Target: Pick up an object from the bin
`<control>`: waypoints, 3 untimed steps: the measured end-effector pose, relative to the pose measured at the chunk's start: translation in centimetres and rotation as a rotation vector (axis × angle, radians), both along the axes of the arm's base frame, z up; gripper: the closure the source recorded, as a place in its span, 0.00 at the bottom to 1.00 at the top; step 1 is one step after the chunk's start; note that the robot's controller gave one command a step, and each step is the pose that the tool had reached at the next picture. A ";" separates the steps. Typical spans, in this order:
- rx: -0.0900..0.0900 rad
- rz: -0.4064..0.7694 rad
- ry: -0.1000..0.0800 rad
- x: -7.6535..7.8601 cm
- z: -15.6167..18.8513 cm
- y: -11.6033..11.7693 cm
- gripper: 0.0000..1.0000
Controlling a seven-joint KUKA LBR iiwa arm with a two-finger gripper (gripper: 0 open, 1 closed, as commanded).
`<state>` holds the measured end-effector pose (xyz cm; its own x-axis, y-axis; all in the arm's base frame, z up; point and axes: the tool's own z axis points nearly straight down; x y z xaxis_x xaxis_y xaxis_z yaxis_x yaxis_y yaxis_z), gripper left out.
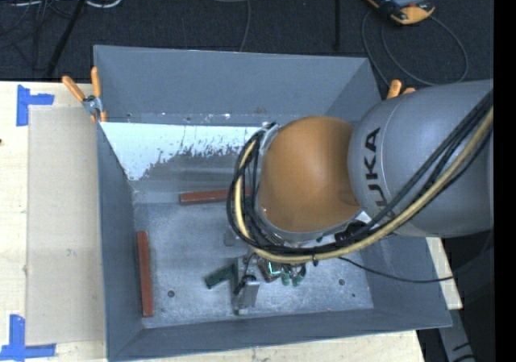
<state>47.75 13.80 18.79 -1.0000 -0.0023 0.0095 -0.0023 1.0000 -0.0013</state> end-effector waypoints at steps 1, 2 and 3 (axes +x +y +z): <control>0.001 -0.003 -0.007 0.2 0.3 -0.1 0.00; 0.003 0.053 -0.015 2.9 -4.5 -1.4 0.00; -0.001 0.157 -0.009 2.9 -9.2 1.6 0.00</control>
Offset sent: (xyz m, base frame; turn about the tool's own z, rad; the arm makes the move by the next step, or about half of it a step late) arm 0.0620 -0.0352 -0.1179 -0.1218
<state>50.62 15.41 9.62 -0.9873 -0.1586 0.0007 -0.1586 0.9873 -0.0027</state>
